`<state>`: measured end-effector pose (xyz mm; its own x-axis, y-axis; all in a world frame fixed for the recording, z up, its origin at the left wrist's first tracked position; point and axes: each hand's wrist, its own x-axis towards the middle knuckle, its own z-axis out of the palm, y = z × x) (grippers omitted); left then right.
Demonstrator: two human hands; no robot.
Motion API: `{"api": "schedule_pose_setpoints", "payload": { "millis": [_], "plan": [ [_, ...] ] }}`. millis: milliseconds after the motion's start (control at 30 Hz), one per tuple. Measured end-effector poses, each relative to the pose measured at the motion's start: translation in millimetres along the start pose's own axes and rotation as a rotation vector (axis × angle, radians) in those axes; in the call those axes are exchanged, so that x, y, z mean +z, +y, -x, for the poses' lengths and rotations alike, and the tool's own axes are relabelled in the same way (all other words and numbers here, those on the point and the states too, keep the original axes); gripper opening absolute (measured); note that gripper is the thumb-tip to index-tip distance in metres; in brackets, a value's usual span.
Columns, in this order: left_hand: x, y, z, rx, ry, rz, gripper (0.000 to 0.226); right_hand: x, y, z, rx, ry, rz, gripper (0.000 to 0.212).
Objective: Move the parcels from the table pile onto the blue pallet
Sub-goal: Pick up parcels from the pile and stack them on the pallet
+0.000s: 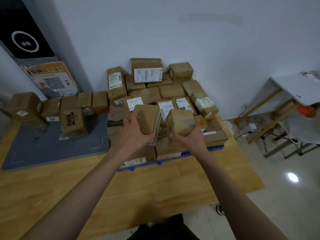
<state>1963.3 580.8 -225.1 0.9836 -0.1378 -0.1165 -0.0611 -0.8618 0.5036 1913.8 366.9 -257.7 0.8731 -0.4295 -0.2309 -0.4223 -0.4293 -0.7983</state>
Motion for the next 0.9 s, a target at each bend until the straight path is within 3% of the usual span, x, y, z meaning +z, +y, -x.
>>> {"api": "schedule_pose_setpoints", "payload": {
  "millis": [233, 567, 733, 900],
  "plan": [
    [-2, 39, -50, 0.01, 0.038, -0.07, 0.09, -29, -5, -59, -0.054, 0.011, -0.029, 0.116],
    [14, 106, -154, -0.112, 0.109, -0.09, 0.097, -80, -5, -191, -0.106, -0.077, 0.05, 0.108],
    [22, 122, -197, -0.196, 0.116, -0.131, 0.099, -74, -19, -255, -0.122, -0.161, 0.067, 0.112],
    [21, 116, -244, -0.258, 0.092, -0.179, 0.099, -53, -59, -321, -0.186, -0.139, 0.097, 0.116]
  ]
}}
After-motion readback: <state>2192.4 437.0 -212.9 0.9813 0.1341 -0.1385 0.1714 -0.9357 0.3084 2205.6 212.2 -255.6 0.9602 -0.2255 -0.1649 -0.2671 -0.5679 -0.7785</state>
